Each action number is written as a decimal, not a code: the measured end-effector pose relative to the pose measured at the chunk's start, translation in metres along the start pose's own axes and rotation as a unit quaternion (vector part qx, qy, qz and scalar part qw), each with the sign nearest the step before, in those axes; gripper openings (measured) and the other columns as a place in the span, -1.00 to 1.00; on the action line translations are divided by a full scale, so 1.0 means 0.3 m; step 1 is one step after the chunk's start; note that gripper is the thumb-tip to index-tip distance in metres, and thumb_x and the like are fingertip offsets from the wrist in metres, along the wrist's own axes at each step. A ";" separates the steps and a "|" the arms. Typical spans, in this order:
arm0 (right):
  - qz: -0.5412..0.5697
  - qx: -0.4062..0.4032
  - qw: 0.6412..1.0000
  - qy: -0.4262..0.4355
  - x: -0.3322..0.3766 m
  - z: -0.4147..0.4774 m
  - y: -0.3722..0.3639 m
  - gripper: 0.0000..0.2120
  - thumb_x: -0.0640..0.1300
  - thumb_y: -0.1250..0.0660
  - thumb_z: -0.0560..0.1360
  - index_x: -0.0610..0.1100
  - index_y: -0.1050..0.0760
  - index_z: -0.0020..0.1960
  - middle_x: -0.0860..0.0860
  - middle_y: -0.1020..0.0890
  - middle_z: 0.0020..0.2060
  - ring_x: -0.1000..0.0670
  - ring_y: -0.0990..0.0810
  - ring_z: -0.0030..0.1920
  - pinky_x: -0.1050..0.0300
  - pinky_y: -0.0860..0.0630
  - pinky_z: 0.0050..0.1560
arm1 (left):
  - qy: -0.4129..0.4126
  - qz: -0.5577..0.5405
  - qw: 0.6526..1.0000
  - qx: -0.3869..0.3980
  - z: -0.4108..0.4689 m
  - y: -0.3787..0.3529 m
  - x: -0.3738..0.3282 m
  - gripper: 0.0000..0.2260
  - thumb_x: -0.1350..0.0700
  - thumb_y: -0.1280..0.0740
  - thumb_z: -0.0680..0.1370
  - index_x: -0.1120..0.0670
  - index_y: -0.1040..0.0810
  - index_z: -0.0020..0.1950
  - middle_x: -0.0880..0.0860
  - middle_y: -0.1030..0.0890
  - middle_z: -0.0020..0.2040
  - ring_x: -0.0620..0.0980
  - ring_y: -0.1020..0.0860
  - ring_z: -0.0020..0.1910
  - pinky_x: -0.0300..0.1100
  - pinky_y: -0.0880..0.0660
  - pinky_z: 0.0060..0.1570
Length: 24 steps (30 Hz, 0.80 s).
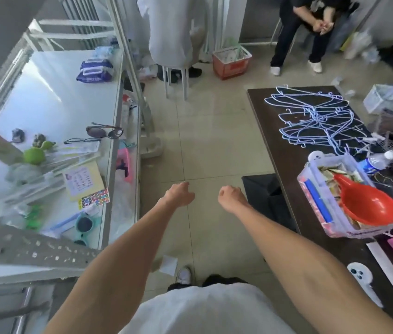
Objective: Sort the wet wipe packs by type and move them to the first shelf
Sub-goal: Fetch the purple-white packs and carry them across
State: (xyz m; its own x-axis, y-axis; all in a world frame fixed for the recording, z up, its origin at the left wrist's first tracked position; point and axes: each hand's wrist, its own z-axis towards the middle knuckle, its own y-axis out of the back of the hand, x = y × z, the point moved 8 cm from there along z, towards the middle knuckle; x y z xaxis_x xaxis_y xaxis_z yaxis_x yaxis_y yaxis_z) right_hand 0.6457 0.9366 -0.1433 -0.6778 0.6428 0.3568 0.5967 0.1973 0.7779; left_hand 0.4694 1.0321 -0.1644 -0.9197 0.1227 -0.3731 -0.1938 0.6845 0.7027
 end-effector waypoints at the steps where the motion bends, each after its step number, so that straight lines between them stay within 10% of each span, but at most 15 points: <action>1: 0.006 -0.001 1.000 0.000 0.019 0.042 0.016 -0.69 -0.19 -0.13 0.61 -0.21 -0.59 0.20 -0.25 -0.63 0.17 -0.26 -0.60 0.21 0.01 -0.54 0.15 | -0.002 -0.001 1.000 -0.001 0.037 0.025 -0.013 -0.41 0.00 -0.23 0.55 0.07 -0.31 0.60 0.19 -0.43 0.52 0.24 -0.42 0.48 0.04 -0.41 0.45; 24: -0.029 0.077 0.987 0.141 0.664 1.333 0.479 -0.69 -0.08 -0.15 0.62 -0.14 -0.58 0.22 -0.25 -0.64 0.21 -0.27 -0.57 0.25 -0.03 -0.55 0.21 | 0.096 -0.107 0.985 -0.094 1.011 0.840 -0.202 -0.52 0.06 -0.23 0.52 0.14 -0.48 0.43 0.21 -0.57 0.38 0.23 -0.55 0.33 -0.01 -0.52 0.27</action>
State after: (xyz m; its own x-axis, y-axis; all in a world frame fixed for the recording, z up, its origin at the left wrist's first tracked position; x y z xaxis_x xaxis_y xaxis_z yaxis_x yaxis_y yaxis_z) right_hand 0.7683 1.3890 -0.1673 -0.7919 0.4005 0.4610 0.5972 0.3507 0.7214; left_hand 0.5800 1.4151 -0.1484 -0.8948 -0.1612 -0.4163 -0.4341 0.5322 0.7269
